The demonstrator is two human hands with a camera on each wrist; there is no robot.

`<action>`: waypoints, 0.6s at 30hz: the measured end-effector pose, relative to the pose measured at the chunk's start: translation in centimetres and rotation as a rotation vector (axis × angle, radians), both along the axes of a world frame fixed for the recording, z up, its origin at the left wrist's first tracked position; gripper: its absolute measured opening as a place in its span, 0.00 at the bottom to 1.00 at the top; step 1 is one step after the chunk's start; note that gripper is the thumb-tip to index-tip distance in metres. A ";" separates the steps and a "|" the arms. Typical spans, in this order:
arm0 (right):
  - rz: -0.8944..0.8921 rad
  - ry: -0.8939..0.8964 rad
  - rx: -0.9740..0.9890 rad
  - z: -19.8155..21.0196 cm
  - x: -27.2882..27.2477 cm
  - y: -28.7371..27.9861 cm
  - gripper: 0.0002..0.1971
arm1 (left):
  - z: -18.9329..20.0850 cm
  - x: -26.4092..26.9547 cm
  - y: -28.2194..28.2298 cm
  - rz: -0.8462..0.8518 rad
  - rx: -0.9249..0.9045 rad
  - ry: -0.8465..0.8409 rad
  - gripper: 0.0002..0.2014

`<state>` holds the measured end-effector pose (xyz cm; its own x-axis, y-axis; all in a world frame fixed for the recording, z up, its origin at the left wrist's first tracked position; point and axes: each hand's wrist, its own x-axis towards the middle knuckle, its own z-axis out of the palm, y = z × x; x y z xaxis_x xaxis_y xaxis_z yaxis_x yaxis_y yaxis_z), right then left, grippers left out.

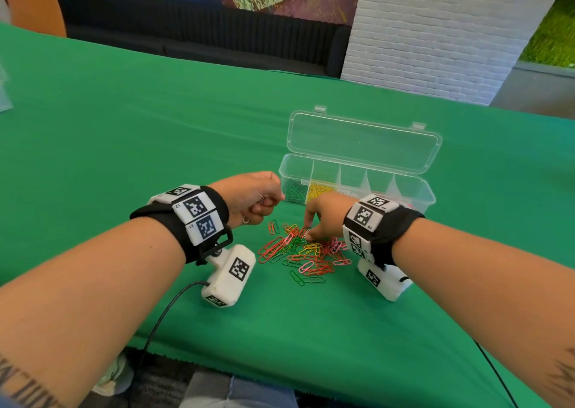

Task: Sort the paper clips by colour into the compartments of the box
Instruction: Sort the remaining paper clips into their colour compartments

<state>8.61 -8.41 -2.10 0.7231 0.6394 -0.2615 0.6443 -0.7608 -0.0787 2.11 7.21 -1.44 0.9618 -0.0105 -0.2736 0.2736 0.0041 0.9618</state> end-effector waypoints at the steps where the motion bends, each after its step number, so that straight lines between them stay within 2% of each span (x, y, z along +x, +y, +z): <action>1: 0.002 0.003 -0.001 0.0 0.1 0.0 0.14 | 0.1 0.0 0.0 0.007 0.013 0.012 0.12; 3: 0.005 0.006 0.002 -0.1 0.2 -0.1 0.13 | 0.3 0.1 0.1 0.015 0.036 0.043 0.09; 8: 0.106 -0.063 -0.048 -0.2 0.0 0.3 0.08 | 0.2 0.1 0.3 -0.016 0.130 0.147 0.11; 12: 0.177 -0.098 -0.109 0.1 -0.4 0.6 0.09 | 0.0 0.1 0.4 0.017 0.177 0.251 0.05; 18: 0.136 -0.101 -0.236 -0.8 -0.4 1.9 0.11 | -0.3 0.1 0.5 0.104 0.143 0.309 0.06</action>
<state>8.18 -6.52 -2.87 0.6646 0.6626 -0.3454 0.7375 -0.6561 0.1601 2.23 7.70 -1.72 0.8273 0.1421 -0.5435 0.5570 -0.0816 0.8265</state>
